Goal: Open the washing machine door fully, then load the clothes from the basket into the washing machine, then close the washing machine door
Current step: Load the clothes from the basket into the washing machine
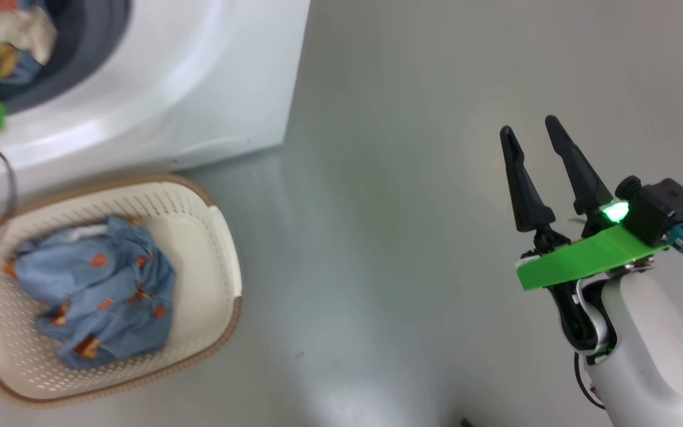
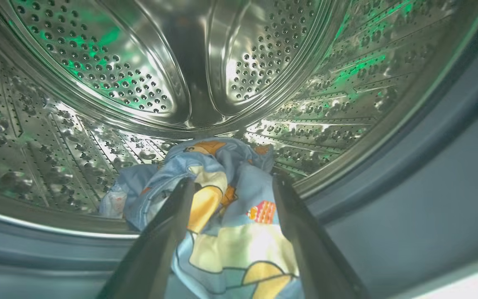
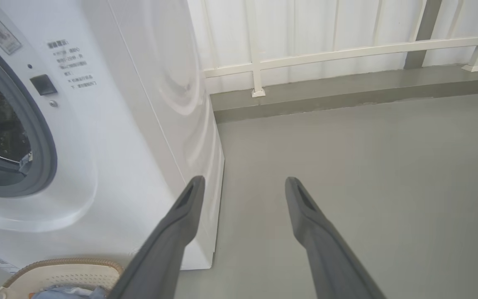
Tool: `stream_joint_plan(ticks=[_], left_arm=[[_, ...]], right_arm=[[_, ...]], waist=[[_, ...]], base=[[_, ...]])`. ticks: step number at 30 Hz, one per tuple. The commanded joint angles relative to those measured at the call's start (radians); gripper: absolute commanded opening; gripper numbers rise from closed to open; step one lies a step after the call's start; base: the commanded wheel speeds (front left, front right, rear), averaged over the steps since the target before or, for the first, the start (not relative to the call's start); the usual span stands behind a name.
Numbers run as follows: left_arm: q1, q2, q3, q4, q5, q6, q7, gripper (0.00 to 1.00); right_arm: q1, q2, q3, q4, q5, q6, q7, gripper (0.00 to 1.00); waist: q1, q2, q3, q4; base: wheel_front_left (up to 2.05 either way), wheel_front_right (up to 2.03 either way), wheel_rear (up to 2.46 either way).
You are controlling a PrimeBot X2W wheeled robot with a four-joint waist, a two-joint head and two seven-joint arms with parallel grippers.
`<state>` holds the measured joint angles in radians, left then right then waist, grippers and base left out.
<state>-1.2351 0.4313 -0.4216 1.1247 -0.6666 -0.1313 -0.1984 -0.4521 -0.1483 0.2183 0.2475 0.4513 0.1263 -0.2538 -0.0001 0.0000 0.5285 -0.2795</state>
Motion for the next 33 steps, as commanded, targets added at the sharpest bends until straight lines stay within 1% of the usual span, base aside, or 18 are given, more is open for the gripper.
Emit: stream_joint_plan(ticks=[1, 7, 12, 19, 27, 28, 32, 33], left_arm=[[0.026, 0.031, 0.01, -0.027, -0.021, 0.001, -0.016, 1.0], [0.161, -0.002, -0.002, -0.064, -0.049, 0.001, -0.053, 1.0], [0.258, -0.024, 0.015, -0.123, -0.051, 0.003, -0.062, 1.0], [0.426, -0.044, 0.095, -0.327, 0.005, 0.059, -0.063, 1.0], [0.644, -0.079, 0.178, -0.518, 0.053, 0.107, -0.063, 1.0], [0.691, -0.086, 0.194, -0.561, 0.067, 0.119, -0.063, 1.0], [0.776, -0.099, 0.227, -0.655, 0.097, 0.136, -0.063, 1.0], [0.776, -0.099, 0.227, -0.655, 0.097, 0.136, -0.063, 1.0]], right_arm=[[0.034, -0.015, 0.013, -0.016, 0.023, 0.004, -0.008, 1.0], [0.062, -0.039, 0.016, 0.001, 0.03, 0.004, -0.008, 1.0], [0.089, -0.061, 0.008, 0.008, 0.034, 0.004, -0.008, 1.0], [0.117, -0.087, -0.005, 0.008, 0.036, 0.004, -0.008, 1.0], [0.144, -0.107, -0.016, 0.012, 0.04, 0.004, -0.008, 1.0], [0.15, -0.11, -0.018, 0.012, 0.04, 0.004, -0.008, 1.0], [0.163, -0.115, -0.024, 0.009, 0.038, 0.004, -0.008, 1.0], [0.163, -0.115, -0.024, 0.009, 0.038, 0.004, -0.008, 1.0]], waist=[[0.0001, 0.0, -0.08, 0.037], [0.0001, 0.0, -0.173, 0.078], [0.0001, 0.0, -0.228, 0.12], [0.0001, 0.0, -0.28, 0.171], [0.0001, 0.0, -0.335, 0.205], [0.0001, 0.0, -0.342, 0.211], [0.0001, 0.0, -0.356, 0.222], [0.0001, 0.0, -0.356, 0.222]], base=[[0.0, 0.0, 0.0], [0.0, 0.0, 0.0], [0.0, 0.0, 0.0], [0.0, 0.0, 0.0], [0.0, 0.0, 0.0], [0.0, 0.0, 0.0], [0.0, 0.0, 0.0], [0.0, 0.0, 0.0]])
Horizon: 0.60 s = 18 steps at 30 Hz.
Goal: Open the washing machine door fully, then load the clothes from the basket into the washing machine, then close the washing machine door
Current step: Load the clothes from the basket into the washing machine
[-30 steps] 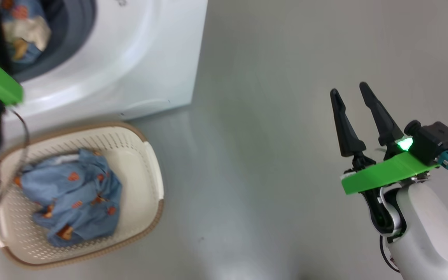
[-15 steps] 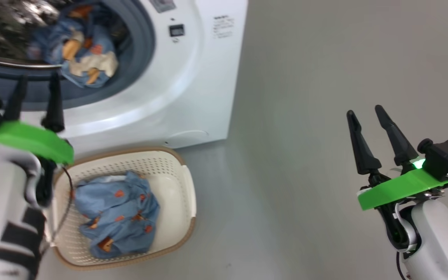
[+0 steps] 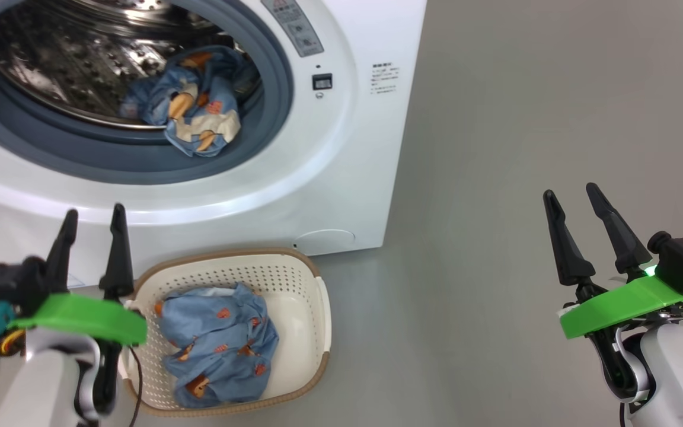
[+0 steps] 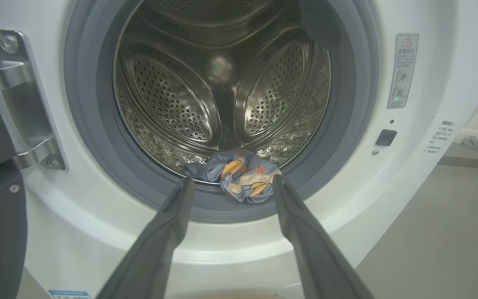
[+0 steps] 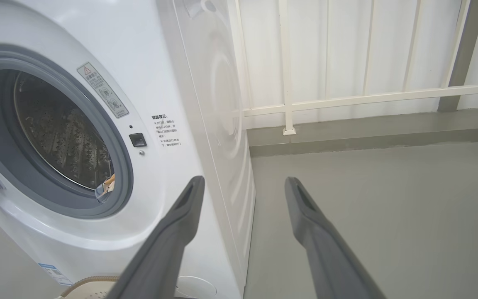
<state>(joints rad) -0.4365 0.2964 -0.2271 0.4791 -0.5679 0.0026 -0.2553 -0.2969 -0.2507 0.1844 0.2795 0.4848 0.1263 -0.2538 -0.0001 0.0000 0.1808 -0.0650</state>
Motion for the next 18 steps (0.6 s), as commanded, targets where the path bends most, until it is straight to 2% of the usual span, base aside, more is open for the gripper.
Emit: stream_joint_plan(ticks=[1, 8, 18], left_arm=[[-0.002, 0.035, 0.04, -0.031, 0.01, 0.007, -0.006, 1.0], [0.11, 0.009, 0.066, -0.106, 0.037, 0.015, -0.006, 1.0], [0.14, -0.007, 0.064, -0.123, 0.047, 0.017, -0.006, 1.0]], right_arm=[[0.01, -0.014, 0.01, -0.024, 0.004, 0.004, -0.008, 1.0], [0.031, -0.026, 0.007, -0.022, 0.003, 0.004, -0.008, 1.0], [0.032, -0.033, 0.02, -0.018, 0.002, 0.004, -0.008, 1.0]], waist=[[0.0001, 0.0, -0.011, 0.011], [0.0001, 0.0, -0.034, 0.029], [0.0001, 0.0, -0.045, 0.032]], base=[[0.0, 0.0, 0.0], [0.0, 0.0, 0.0], [0.0, 0.0, 0.0]])
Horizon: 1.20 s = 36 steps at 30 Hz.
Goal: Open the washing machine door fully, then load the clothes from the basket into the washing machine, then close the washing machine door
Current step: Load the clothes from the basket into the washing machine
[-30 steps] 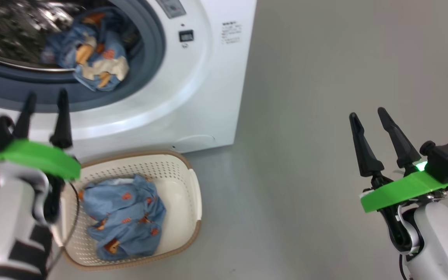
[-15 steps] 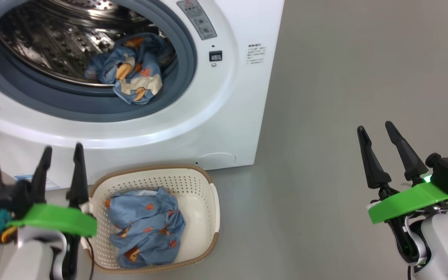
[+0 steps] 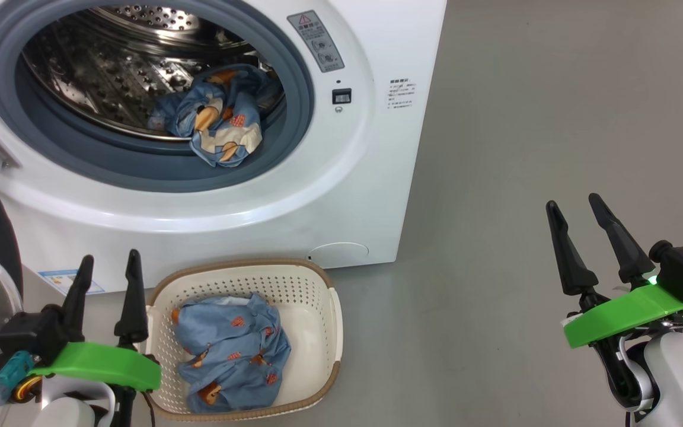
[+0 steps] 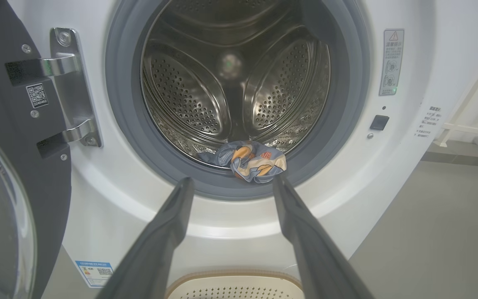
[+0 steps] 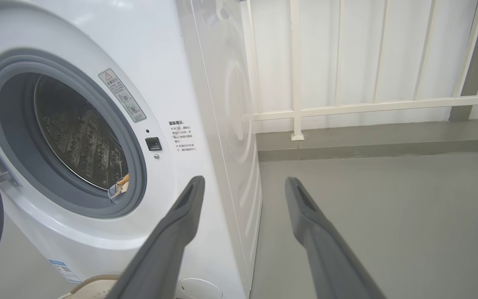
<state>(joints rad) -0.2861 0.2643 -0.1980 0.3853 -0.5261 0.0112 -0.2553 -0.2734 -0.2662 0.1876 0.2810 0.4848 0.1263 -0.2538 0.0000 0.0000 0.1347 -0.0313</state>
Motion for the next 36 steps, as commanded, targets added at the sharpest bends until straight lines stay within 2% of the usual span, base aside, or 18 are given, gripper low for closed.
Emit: stream_joint_plan(ticks=[1, 27, 36], left_arm=[[-0.011, 0.025, 0.034, -0.03, 0.005, 0.009, -0.006, 1.0], [-0.068, 0.043, 0.024, -0.002, -0.019, 0.003, 0.019, 1.0], [-0.19, 0.061, 0.016, 0.065, -0.033, -0.024, 0.069, 1.0]], right_arm=[[0.008, -0.017, 0.018, -0.019, 0.002, 0.004, -0.008, 1.0], [-0.017, -0.001, 0.04, -0.018, 0.004, 0.004, -0.008, 1.0], [-0.036, 0.015, 0.041, -0.027, 0.001, 0.004, -0.008, 1.0]], waist=[[0.0, 0.0, 0.002, -0.003], [0.0, 0.0, 0.041, -0.062], [0.0, 0.0, 0.083, -0.103]], base=[[0.0, 0.0, 0.0], [0.0, 0.0, 0.0], [0.0, 0.0, 0.0]])
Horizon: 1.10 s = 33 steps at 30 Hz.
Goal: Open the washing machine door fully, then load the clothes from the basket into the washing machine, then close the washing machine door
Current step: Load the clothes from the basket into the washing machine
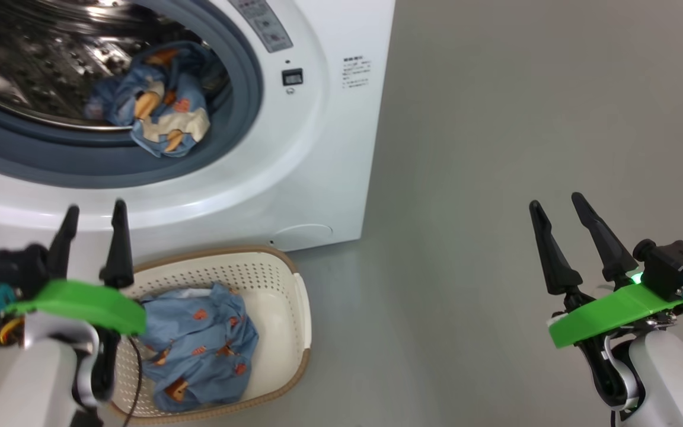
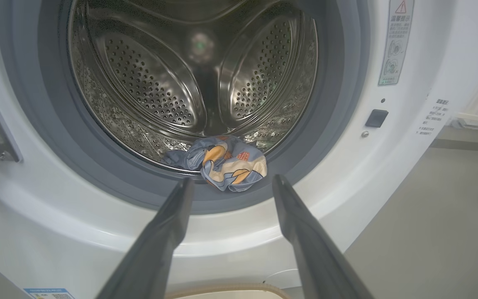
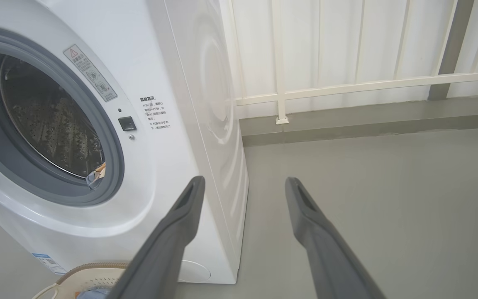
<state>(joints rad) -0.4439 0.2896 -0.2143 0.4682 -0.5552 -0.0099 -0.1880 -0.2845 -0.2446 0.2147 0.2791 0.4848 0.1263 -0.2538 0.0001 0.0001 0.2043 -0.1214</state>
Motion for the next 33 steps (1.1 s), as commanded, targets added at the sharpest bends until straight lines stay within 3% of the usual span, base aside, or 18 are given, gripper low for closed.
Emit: stream_joint_plan(ticks=[1, 10, 19, 25, 33], left_arm=[[-0.05, 0.037, 0.031, -0.007, -0.007, -0.007, 0.01, 1.0], [-0.22, 0.066, 0.045, 0.113, -0.05, -0.052, 0.08, 1.0], [-0.419, 0.151, 0.047, 0.269, -0.098, -0.102, 0.198, 1.0], [-0.526, 0.204, 0.042, 0.35, -0.137, -0.114, 0.301, 1.0], [-0.608, 0.228, 0.023, 0.428, -0.181, -0.119, 0.435, 1.0]], right_arm=[[-0.026, -0.004, 0.013, -0.026, 0.0, 0.004, -0.008, 1.0], [-0.04, 0.022, 0.0, -0.04, -0.005, 0.004, -0.008, 1.0], [-0.072, 0.054, -0.006, -0.06, -0.012, 0.004, -0.008, 1.0], [-0.086, 0.076, -0.005, -0.066, -0.013, 0.004, -0.008, 1.0], [-0.086, 0.092, -0.009, -0.066, -0.014, 0.004, -0.008, 1.0]], waist=[[-0.0001, -0.0001, 0.02, -0.018], [-0.0001, -0.0001, 0.108, -0.087], [-0.0001, -0.0001, 0.201, -0.169], [-0.0001, -0.0001, 0.234, -0.221], [-0.0001, -0.0001, 0.251, -0.242]], base=[[0.0, 0.0, 0.0], [0.0, 0.0, 0.0], [0.0, 0.0, 0.0], [0.0, 0.0, 0.0], [0.0, 0.0, 0.0]])
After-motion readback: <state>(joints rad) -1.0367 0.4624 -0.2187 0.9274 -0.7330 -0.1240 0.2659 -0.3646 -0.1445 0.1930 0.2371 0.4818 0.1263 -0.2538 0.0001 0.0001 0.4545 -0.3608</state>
